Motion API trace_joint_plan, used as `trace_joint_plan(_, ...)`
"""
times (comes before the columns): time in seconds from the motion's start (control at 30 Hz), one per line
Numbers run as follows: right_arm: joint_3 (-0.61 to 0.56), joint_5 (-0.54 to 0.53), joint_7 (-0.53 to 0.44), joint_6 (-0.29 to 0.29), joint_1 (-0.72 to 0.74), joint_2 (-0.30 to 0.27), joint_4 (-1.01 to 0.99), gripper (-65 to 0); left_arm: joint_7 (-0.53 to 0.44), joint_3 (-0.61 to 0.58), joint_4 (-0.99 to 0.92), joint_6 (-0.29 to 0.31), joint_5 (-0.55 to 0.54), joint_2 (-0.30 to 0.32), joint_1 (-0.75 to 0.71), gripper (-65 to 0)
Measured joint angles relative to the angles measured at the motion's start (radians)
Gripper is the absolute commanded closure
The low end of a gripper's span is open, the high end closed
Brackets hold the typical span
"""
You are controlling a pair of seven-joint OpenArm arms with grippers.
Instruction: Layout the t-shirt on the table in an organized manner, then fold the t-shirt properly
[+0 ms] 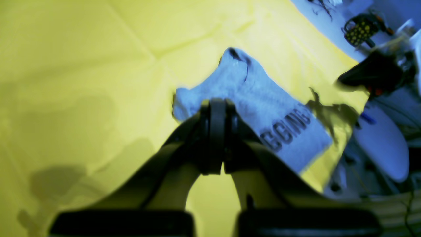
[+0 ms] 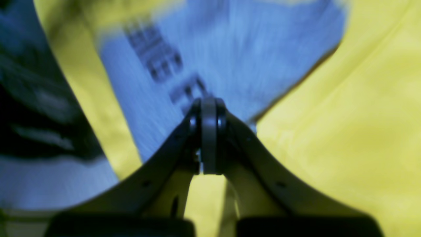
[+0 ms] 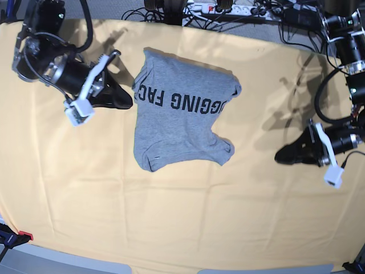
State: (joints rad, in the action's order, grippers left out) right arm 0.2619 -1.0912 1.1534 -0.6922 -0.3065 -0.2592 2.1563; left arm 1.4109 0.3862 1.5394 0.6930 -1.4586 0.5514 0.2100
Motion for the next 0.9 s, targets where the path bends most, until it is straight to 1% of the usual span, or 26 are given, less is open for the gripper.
trace_joint_plan(0.03,0.03,-0.037,0.01,0.0,-0.019,0.0,0.01,0.0,0.002,0.0,0.01,0.0,0.0,0.0,-0.026,0.0)
trace_joint_plan(0.13,0.117,-0.156,0.087,0.0,-0.064,0.003,0.034,0.0,0.003,-0.001,0.072,0.0,0.009,0.001,-0.107,0.0)
trace_joint_plan(0.23,0.198,-0.266,0.146,0.0,-0.084,0.002,0.087,0.0,0.0,0.0,0.195,0.0,0.0,0.024,-0.193,0.0)
trace_joint_plan(0.3,0.249,-0.308,0.187,0.0,-0.128,0.003,0.12,0.0,0.0,0.008,0.294,0.0,0.0,0.045,-0.261,0.0)
trace_joint_plan(0.37,0.301,-0.338,0.224,-0.001,-0.186,0.006,0.15,0.0,0.0,0.029,0.396,0.0,-0.001,0.053,-0.335,0.0)
trace_joint_plan(0.5,0.409,-0.377,0.214,-0.001,-0.291,0.003,0.188,0.0,-0.001,0.089,0.587,0.0,-0.001,0.053,-0.484,0.0)
trace_joint_plan(0.6,0.49,-0.363,0.226,0.0,-0.39,0.014,0.187,0.0,-0.003,0.138,0.712,0.0,-0.002,0.054,-0.622,0.0)
trace_joint_plan(0.67,0.533,-0.364,0.226,0.0,-0.456,0.03,0.187,0.0,-0.002,0.162,0.771,0.0,-0.002,0.053,-0.731,0.0)
trace_joint_plan(0.77,0.554,-0.367,0.251,0.0,-0.556,0.055,0.187,0.0,-0.002,0.185,0.804,-0.001,-0.001,0.055,-0.894,0.0)
trace_joint_plan(0.8,0.553,-0.367,0.259,0.0,-0.592,0.063,0.187,0.0,-0.001,0.191,0.803,-0.008,0.0,0.057,-0.948,0.0)
trace_joint_plan(0.83,0.553,-0.367,0.256,-0.001,-0.629,0.07,0.187,0.0,-0.002,0.192,0.803,-0.03,0.0,0.058,-1.001,0.0)
trace_joint_plan(0.9,0.553,-0.368,0.249,0.0,-0.712,0.072,0.187,0.0,-0.005,0.192,0.803,-0.038,0.002,0.058,-1.118,0.0)
